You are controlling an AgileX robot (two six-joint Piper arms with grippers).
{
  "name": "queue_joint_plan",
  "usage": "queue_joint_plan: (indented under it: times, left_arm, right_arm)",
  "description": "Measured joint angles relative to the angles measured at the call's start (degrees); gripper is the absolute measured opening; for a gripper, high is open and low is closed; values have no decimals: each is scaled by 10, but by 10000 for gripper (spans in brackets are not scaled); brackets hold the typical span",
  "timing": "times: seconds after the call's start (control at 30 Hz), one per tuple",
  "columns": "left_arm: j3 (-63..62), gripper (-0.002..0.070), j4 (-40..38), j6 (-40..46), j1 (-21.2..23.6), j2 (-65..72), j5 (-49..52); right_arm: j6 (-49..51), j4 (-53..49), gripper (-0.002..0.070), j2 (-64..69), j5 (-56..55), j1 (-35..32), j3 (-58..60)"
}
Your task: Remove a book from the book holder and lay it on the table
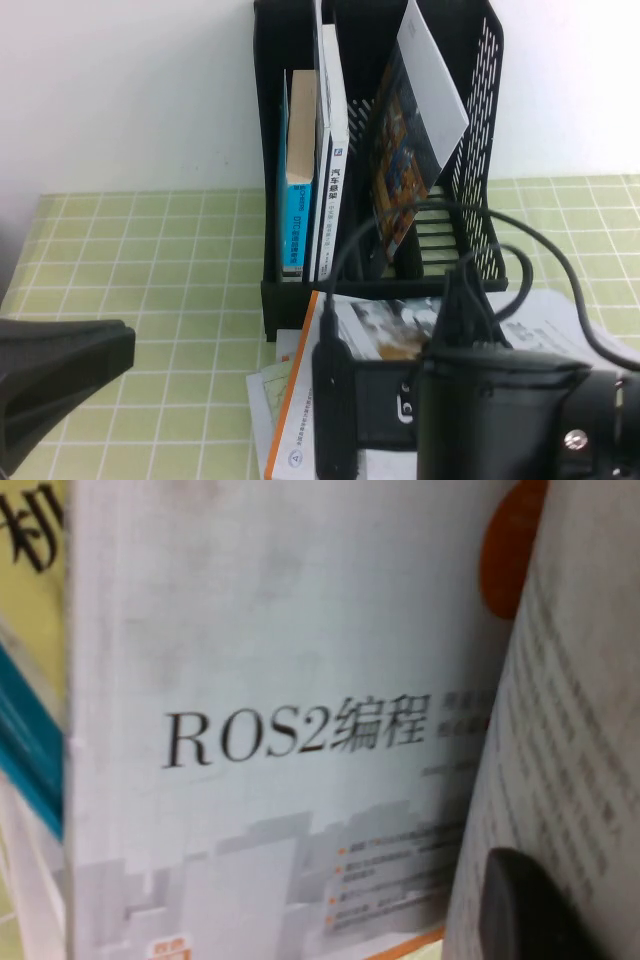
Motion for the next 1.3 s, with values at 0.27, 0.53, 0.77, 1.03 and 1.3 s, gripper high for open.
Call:
queue_joint_plan:
  times: [0.27,0.53,0.77,1.03,1.3]
  left_arm:
    - [0,-3,-2,0,0,0,11]
    - [0,-3,-3,2,0,0,21]
    - [0,-3,-3,5,0,-1,46]
    - [9,-3,76,-44,0,-55,57]
    - [90,-3,207,-162,0,-159,4]
  right_arm:
    - [46,35,123,19,-21,-1,19]
    - [30,87,486,19,-26,-1,-39]
    - [-159,300,434,4,-12,0,-135]
    - [-235,344,49,-59,3,-43,-254]
    - [-244,391,1,-201,10,-230,-244]
